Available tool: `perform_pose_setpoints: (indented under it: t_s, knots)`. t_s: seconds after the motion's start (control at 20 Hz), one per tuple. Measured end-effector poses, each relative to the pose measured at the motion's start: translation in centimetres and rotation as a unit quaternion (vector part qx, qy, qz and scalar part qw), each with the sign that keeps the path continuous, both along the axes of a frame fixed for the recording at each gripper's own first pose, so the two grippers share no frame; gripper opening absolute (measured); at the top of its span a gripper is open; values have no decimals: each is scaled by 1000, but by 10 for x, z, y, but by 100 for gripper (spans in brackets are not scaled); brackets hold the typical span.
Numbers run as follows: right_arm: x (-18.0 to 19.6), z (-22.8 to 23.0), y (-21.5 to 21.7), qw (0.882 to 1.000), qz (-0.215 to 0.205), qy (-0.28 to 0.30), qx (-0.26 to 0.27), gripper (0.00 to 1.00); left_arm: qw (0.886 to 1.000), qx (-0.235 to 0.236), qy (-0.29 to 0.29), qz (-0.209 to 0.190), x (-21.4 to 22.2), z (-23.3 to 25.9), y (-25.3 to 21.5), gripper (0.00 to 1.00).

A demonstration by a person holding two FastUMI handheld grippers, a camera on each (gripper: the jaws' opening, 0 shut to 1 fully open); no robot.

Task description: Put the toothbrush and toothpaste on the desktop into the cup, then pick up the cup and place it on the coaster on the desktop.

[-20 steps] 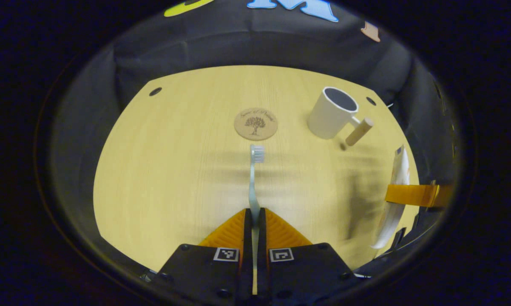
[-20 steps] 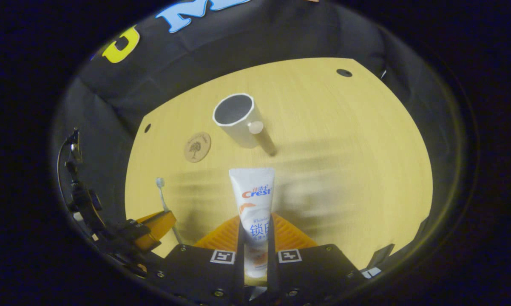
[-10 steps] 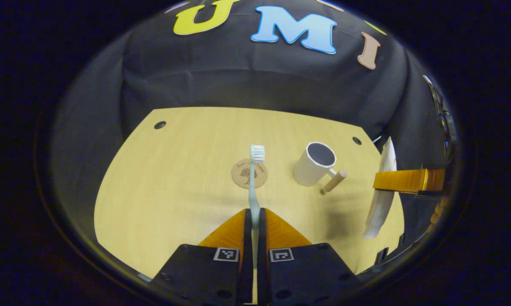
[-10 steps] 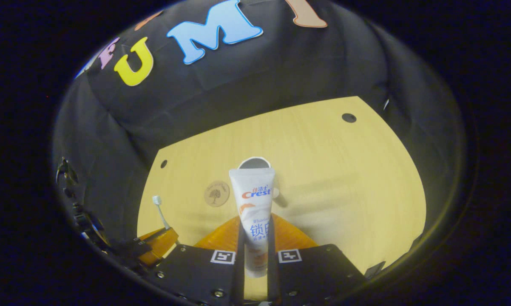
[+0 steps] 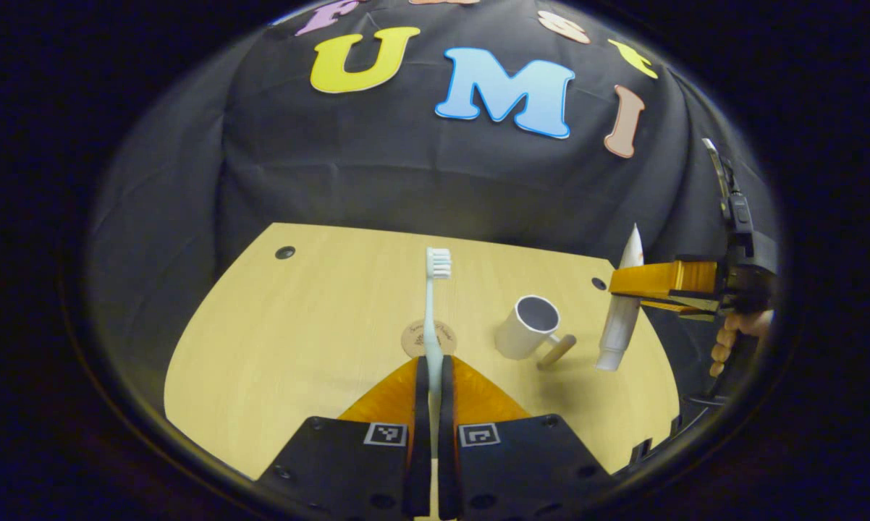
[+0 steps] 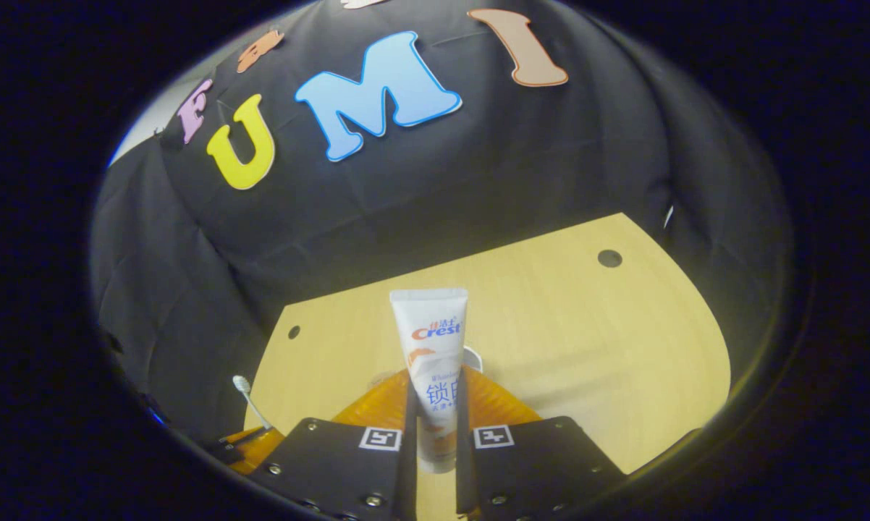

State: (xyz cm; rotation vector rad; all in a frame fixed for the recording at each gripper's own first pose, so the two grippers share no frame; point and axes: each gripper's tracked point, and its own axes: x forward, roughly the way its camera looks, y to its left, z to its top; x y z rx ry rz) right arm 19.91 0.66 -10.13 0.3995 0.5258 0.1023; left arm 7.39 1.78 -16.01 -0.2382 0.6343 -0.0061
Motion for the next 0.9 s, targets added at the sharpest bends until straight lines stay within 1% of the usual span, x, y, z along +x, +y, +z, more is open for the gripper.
perform_pose_setpoints:
  t_s: [0.25,0.35,0.4,0.5,0.55,0.6,0.65,0.7,0.8,0.85,0.9]
  knots:
    - [43,11,2,999,-9,-35,-12,21,1000,-9,-16,17,-5,19,15,12]
    - [61,6,4,999,-14,-35,-15,24,999,-11,-23,24,-10,27,22,12]
    - [70,2,4,999,-17,-34,-15,22,999,-11,-26,29,-13,32,27,12]
    - [86,-7,4,999,-25,-32,-21,22,999,-8,-37,37,-15,42,36,12]
    - [93,-13,4,999,-29,-30,-25,22,998,-2,-41,42,-15,46,42,10]
    - [99,-17,3,999,-33,-29,-31,24,998,4,-45,47,-16,49,48,12]
    - [104,-22,3,998,-34,-29,-38,22,998,8,-47,50,-18,52,52,12]
    - [109,-26,3,998,-34,-30,-46,22,997,11,-50,53,-20,54,56,10]
    - [116,-33,3,997,-35,-33,-59,22,997,14,-55,59,-22,57,62,10]
    - [119,-35,3,997,-36,-36,-64,22,996,16,-59,63,-22,58,64,12]
    - [121,-37,2,996,-37,-40,-70,22,996,17,-63,65,-22,59,66,12]
